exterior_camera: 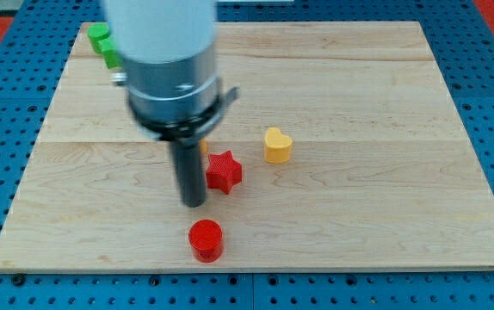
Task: Push the red circle towards bottom right
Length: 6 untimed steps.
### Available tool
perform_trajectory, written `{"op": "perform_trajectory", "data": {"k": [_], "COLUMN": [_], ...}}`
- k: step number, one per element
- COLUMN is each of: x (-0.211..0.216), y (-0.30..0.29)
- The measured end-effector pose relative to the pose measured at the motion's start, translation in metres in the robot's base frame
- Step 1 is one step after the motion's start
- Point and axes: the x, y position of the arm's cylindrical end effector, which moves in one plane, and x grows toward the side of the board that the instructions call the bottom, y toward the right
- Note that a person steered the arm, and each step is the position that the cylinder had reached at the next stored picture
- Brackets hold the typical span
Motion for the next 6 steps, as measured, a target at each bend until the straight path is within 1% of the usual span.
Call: {"op": "perform_trajectory", "data": {"k": [1,2,3,4,6], "x": [0.059,0.067,0.064,0.063,0.019], "y": [-0.009,0.002,0.045,0.032,0.070]}}
